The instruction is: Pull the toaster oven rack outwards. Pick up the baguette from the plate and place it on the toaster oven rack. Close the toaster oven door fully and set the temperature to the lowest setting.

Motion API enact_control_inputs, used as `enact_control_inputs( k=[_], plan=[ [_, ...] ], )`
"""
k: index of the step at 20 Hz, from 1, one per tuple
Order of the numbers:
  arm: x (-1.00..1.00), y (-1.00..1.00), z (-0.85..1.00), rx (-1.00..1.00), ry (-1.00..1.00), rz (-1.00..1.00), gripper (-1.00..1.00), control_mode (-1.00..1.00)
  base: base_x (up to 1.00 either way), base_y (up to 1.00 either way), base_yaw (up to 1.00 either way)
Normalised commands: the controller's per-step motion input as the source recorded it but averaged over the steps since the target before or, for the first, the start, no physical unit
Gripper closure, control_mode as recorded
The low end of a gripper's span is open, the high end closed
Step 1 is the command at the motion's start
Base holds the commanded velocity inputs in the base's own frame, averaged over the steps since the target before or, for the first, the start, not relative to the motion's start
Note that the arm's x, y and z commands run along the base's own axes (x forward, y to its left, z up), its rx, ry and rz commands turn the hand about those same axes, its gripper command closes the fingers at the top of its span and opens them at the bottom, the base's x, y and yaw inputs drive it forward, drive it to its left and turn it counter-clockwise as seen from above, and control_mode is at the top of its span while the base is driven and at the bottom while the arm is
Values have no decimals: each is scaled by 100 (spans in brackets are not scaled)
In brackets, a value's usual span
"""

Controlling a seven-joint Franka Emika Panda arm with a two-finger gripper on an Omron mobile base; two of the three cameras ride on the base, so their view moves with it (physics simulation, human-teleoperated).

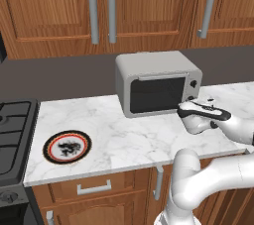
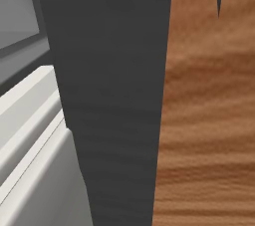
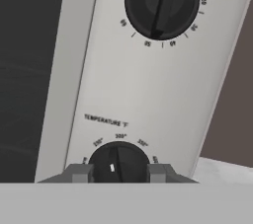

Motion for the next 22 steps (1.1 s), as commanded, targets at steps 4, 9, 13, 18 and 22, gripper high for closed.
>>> enact_control_inputs(
  k=[4, 9, 13, 18, 22],
  plan=[
    [-1, -14, 0, -7, -5, 11, 100, -100, 0, 0, 0],
    [0, -18, 0, -7, -4, 10, 100, -100, 0, 0, 0],
    [0, -25, 0, -7, 0, 6, 100, -100, 0, 0, 0],
    [0, -15, 12, -5, 3, 2, 100, -100, 0, 0, 0],
    [0, -13, 1, -7, 0, 0, 100, -100, 0, 0, 0]
  ],
)
